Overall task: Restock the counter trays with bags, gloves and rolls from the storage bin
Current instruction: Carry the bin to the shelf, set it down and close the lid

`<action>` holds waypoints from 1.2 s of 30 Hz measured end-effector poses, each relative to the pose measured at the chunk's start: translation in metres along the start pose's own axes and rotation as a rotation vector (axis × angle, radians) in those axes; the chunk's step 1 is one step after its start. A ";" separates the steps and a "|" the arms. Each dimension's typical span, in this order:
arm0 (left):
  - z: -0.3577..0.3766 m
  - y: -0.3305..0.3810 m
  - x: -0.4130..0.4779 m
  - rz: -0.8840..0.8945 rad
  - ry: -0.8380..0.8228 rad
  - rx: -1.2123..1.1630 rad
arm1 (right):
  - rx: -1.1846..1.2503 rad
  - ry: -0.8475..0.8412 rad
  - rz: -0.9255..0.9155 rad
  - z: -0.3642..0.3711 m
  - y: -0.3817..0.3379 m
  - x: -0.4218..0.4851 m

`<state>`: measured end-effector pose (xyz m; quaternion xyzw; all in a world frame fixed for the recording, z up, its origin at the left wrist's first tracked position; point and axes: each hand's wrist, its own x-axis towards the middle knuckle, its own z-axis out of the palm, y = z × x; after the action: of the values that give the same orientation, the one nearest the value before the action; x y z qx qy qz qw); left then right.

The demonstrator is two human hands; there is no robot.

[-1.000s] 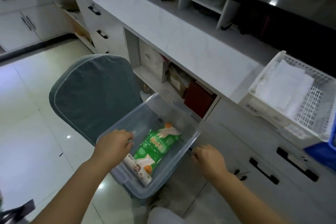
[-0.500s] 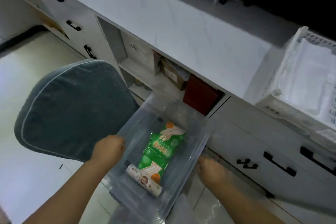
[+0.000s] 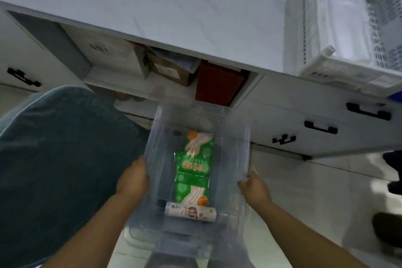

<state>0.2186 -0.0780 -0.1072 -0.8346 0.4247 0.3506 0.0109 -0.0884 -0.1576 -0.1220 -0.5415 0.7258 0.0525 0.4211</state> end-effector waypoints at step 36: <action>0.162 0.376 -0.173 0.767 -0.111 0.386 | 0.429 0.607 0.446 -0.188 0.389 -0.181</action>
<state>-0.2127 -0.1457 -0.0213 -0.5790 0.7605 0.2879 0.0586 -0.5048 0.0354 -0.0285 -0.2625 0.9105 -0.1713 0.2698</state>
